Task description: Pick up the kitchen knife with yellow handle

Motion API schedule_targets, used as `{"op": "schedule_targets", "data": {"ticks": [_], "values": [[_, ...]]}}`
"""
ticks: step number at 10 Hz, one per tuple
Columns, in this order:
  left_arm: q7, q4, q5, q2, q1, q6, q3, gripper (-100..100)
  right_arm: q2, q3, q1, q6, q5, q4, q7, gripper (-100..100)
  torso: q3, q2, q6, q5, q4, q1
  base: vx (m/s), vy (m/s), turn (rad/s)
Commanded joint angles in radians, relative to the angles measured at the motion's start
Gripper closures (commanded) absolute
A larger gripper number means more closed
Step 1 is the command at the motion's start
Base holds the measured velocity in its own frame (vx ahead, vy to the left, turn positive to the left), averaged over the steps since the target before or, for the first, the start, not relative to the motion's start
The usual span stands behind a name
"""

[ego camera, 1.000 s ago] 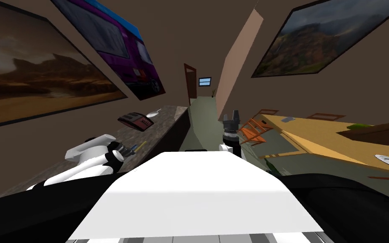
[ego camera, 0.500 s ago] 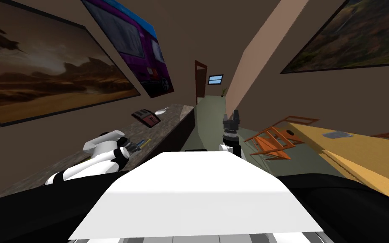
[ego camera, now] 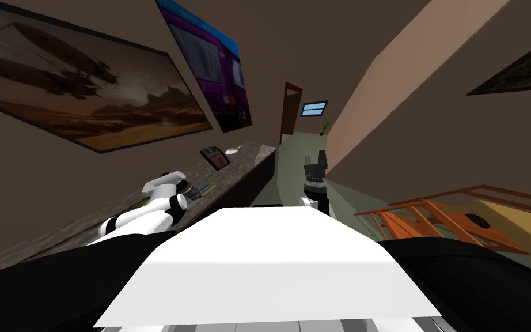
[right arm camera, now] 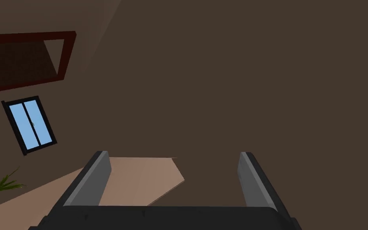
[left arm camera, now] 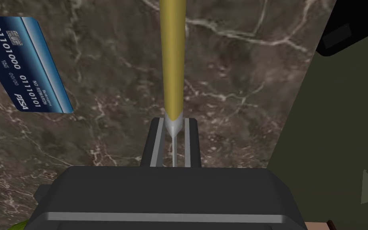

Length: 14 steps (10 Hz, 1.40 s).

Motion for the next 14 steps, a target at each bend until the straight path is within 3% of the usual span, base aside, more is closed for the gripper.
{"op": "schedule_targets", "data": {"ticks": [1, 2, 4, 5, 7, 8, 9, 10, 11, 12, 13, 14], "values": [[0.001, -0.018, 0.001, -0.013, -0.006, 0.009, -0.025, 100, 0.0, 0.0, 0.0, 0.0, 0.0, 0.0, 0.0, 0, 0.0, 0.0, 0.0, 0.0, 0.0, 0.0, 0.092, -0.016, 0.34], [-0.028, -0.035, 0.004, -0.052, -0.059, 0.019, -0.068, 100, 0.0, 0.0, 0.0, 0.0, 0.0, 0.0, 0.0, 0, 0.001, 0.003, -0.001, 0.0, 0.0, 0.001, 0.137, -0.034, 0.432], [-0.028, -0.035, 0.004, -0.052, -0.066, 0.019, -0.102, 100, 0.0, 0.0, 0.0, 0.0, 0.0, 0.0, 0.0, 0, -0.001, -0.001, 0.0, 0.0, 0.0, -0.001, 0.119, -0.022, 0.386], [-0.057, -0.051, 0.008, -0.091, -0.106, 0.029, -0.14, 100, 0.0, 0.0, 0.0, 0.0, 0.0, 0.0, 0.0, 0, 0.001, 0.003, -0.001, 0.0, 0.0, 0.002, 0.164, -0.025, 0.468], [-0.057, -0.051, 0.008, -0.091, -0.126, 0.029, -0.18, 100, 0.0, 0.0, 0.0, 0.0, 0.0, 0.0, 0.0, 0, -0.001, -0.001, 0.0, 0.0, -0.001, 0.0, 0.108, -0.041, 0.371], [-0.086, -0.068, 0.011, -0.129, -0.171, 0.039, -0.217, 100, 0.0, 0.0, 0.0, 0.0, 0.0, 0.0, 0.0, 0, 0.001, 0.003, 0.0, 0.001, 0.0, 0.002, 0.131, -0.05, 0.434], [-0.086, -0.068, 0.011, -0.129, -0.186, 0.039, -0.249, 100, 0.0, 0.0, 0.0, 0.0, 0.0, 0.0, 0.0, 0, 0.0, 0.0, 0.002, 0.0, 0.0, -0.001, 0.145, -0.077, 0.441], [-0.086, -0.068, 0.011, -0.129, -0.186, 0.039, -0.257, 100, 0.0, 0.0, 0.0, 0.0, 0.0, 0.0, 0.0, 0, 0.0, 0.0, 0.0, 0.0, 0.0, -0.001, 0.065, -0.046, 0.34], [-0.115, -0.084, 0.014, -0.168, -0.22, 0.049, -0.295, 100, 0.0, 0.0, 0.0, 0.0, 0.0, 0.0, 0.0, 0, 0.001, 0.003, 0.0, 0.0, 0.0, 0.002, 0.115, -0.06, 0.43], [-0.115, -0.084, 0.014, -0.168, -0.246, 0.049, -0.325, 100, 0.0, 0.0, 0.0, 0.0, 0.0, 0.0, 0.0, 0, 0.001, 0.001, 0.001, 0.0, 0.0, 0.001, 0.13, -0.072, 0.495], [-0.115, -0.084, 0.014, -0.168, -0.246, 0.049, -0.334, 100, 0.0, 0.0, 0.0, 0.0, 0.0, 0.0, 0.0, 0, 0.0, 0.0, 0.001, 0.0, 0.0, 0.0, 0.072, -0.049, 0.279], [-0.144, -0.101, 0.018, -0.207, -0.283, 0.059, -0.374, 100, 0.0, 0.0, 0.0, 0.0, 0.0, 0.0, 0.0, 0, 0.001, 0.003, 0.001, 0.001, 0.0, 0.002, 0.139, -0.083, 0.349]]}}
